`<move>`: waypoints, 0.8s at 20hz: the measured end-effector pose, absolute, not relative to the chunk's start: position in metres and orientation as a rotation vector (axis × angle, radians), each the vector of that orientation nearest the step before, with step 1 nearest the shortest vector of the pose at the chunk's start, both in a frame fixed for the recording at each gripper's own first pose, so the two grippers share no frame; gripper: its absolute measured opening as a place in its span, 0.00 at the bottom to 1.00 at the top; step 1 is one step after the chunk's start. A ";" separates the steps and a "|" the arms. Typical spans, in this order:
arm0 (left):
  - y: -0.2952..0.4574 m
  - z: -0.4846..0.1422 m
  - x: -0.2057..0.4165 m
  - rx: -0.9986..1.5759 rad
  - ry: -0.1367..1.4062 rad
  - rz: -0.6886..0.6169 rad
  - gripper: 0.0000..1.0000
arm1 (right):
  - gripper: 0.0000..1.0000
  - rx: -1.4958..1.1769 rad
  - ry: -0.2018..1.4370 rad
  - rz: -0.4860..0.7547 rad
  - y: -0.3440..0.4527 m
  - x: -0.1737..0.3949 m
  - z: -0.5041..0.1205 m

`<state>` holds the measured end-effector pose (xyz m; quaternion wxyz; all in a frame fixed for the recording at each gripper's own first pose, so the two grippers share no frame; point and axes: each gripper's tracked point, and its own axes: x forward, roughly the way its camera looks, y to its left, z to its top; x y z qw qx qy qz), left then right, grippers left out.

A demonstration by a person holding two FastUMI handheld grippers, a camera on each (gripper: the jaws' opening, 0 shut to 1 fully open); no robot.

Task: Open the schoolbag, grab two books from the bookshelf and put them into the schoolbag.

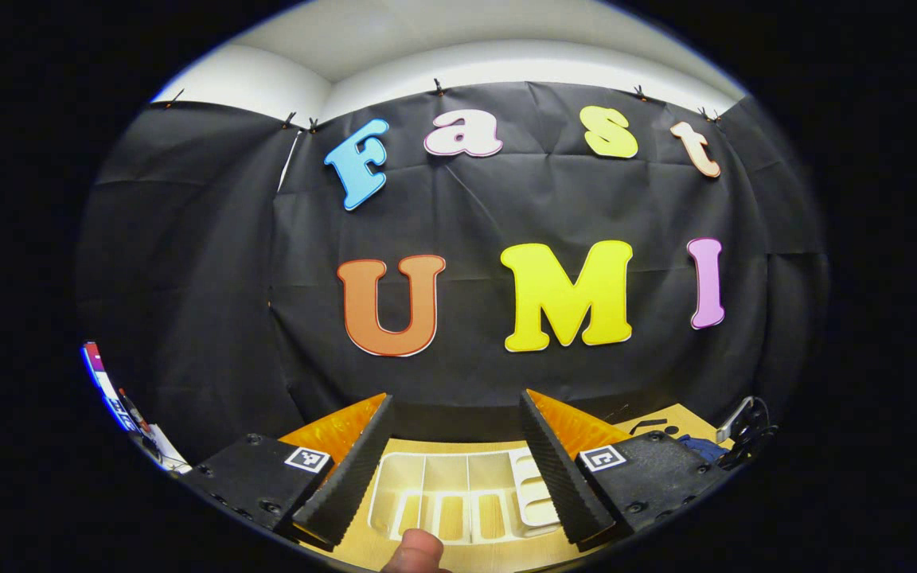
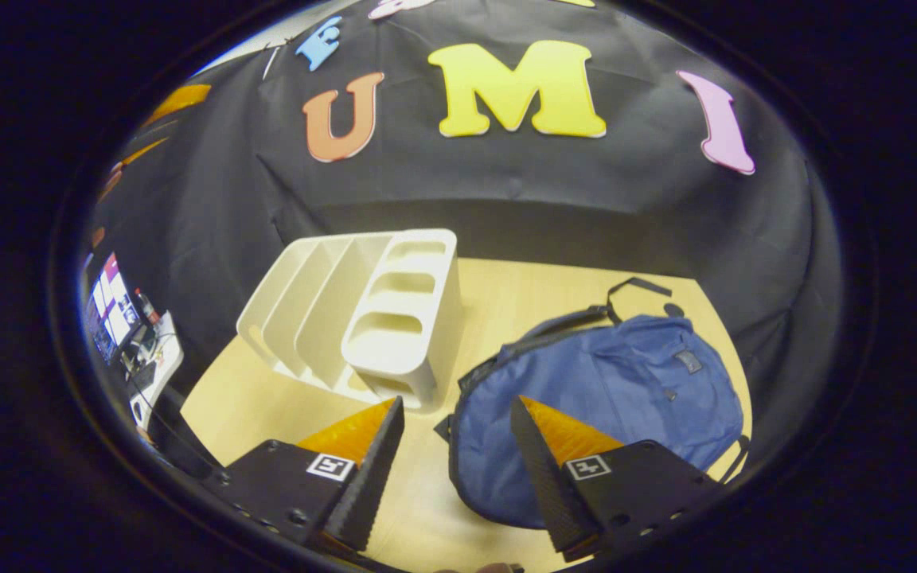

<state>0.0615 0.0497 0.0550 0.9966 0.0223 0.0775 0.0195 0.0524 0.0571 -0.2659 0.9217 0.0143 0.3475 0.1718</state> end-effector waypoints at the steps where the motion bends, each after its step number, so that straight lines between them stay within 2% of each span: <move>1: 0.050 0.057 0.064 0.037 0.150 0.039 0.94 | 0.86 0.026 0.646 0.331 0.052 0.063 -0.242; 3: 0.040 0.059 0.067 -0.003 0.163 0.014 1.00 | 0.93 0.013 0.464 0.279 0.040 0.087 -0.182; 6: 0.037 0.063 0.071 0.002 0.158 0.010 0.98 | 0.95 -0.002 0.243 0.199 0.020 0.104 -0.098; 11: 0.031 0.074 0.081 0.010 0.121 0.004 0.98 | 0.94 0.025 0.106 0.149 0.011 0.112 -0.036; 12: 0.031 0.076 0.083 0.013 0.114 0.009 0.94 | 0.96 0.037 0.095 0.152 0.014 0.114 -0.028; 13: 0.028 0.076 0.084 0.010 0.112 0.004 1.00 | 0.95 0.053 0.078 0.152 0.015 0.114 -0.018; 16: 0.025 0.072 0.085 -0.008 0.123 -0.001 0.98 | 0.94 0.085 0.040 0.143 0.012 0.116 -0.001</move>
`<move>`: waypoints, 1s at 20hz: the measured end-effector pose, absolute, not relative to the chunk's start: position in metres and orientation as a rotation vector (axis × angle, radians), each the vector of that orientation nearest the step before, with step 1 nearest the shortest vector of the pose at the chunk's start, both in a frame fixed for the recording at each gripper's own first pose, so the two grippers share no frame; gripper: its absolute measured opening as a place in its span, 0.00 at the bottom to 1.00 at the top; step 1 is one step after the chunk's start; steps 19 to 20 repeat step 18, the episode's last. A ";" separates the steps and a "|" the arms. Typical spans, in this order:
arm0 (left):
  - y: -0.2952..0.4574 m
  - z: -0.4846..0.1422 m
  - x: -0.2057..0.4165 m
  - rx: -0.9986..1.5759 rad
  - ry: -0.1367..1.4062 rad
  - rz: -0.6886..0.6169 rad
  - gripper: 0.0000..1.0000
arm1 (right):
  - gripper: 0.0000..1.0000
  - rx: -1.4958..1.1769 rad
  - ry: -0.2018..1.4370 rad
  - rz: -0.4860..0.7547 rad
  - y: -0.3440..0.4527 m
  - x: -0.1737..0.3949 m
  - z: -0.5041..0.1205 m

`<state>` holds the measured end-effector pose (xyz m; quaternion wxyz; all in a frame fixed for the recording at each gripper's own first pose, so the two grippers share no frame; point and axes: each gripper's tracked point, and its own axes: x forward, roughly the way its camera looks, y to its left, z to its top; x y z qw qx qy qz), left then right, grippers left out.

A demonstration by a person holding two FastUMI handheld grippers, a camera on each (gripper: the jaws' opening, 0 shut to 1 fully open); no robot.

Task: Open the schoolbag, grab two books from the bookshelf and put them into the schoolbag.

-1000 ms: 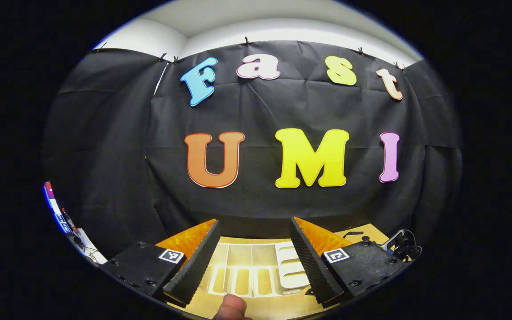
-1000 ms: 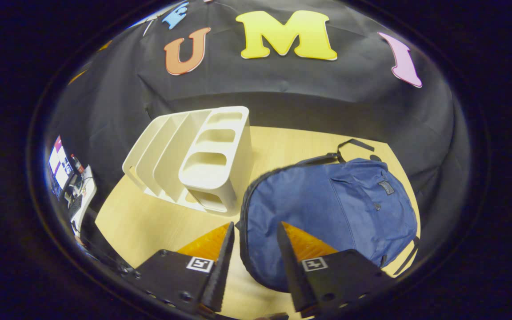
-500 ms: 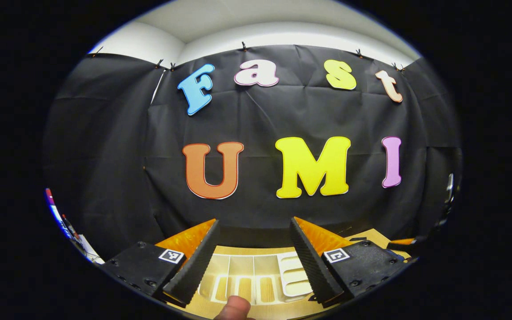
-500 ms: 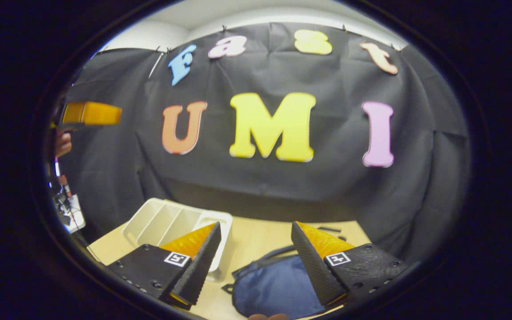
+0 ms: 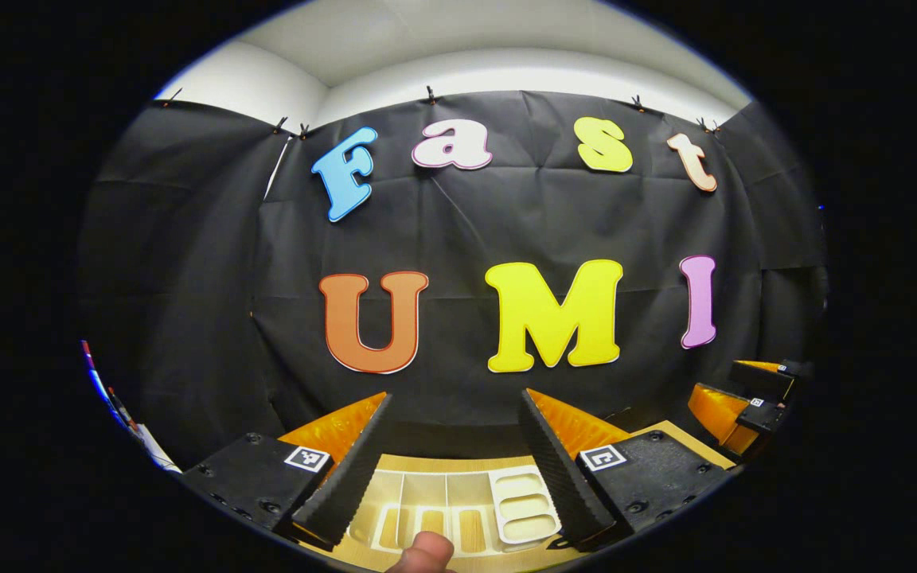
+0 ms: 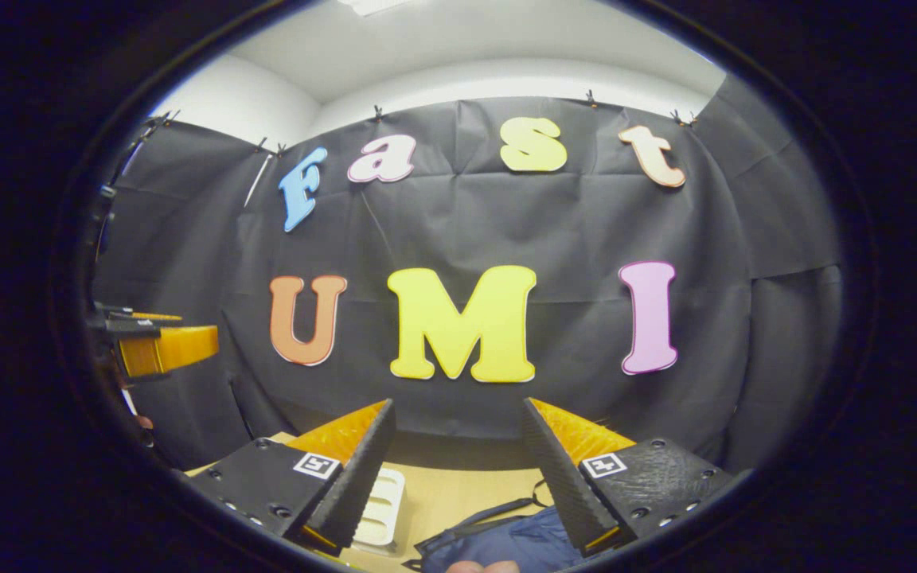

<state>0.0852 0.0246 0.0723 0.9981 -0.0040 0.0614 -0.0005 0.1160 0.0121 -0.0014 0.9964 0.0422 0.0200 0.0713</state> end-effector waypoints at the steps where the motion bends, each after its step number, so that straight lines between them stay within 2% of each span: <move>1: 0.025 0.071 0.085 -0.012 0.124 0.005 0.98 | 0.94 0.094 0.037 0.141 0.013 0.115 0.001; 3: 0.026 0.071 0.084 -0.028 0.123 0.007 1.00 | 0.94 0.104 0.034 0.133 0.012 0.113 0.002; 4: 0.026 0.069 0.085 -0.034 0.128 0.010 0.94 | 0.96 0.103 0.036 0.132 0.014 0.114 0.002; 8: 0.026 0.065 0.083 -0.055 0.138 0.009 0.98 | 0.94 0.093 0.046 0.132 0.022 0.115 0.002; 9: 0.026 0.067 0.084 -0.056 0.136 0.008 0.94 | 0.93 0.095 0.048 0.136 0.025 0.115 0.002; 10: 0.026 0.068 0.084 -0.052 0.133 0.009 0.99 | 0.94 0.095 0.051 0.140 0.026 0.114 0.001; 20: 0.012 0.070 0.074 -0.057 0.125 -0.009 1.00 | 0.93 0.097 0.041 0.144 0.026 0.102 0.003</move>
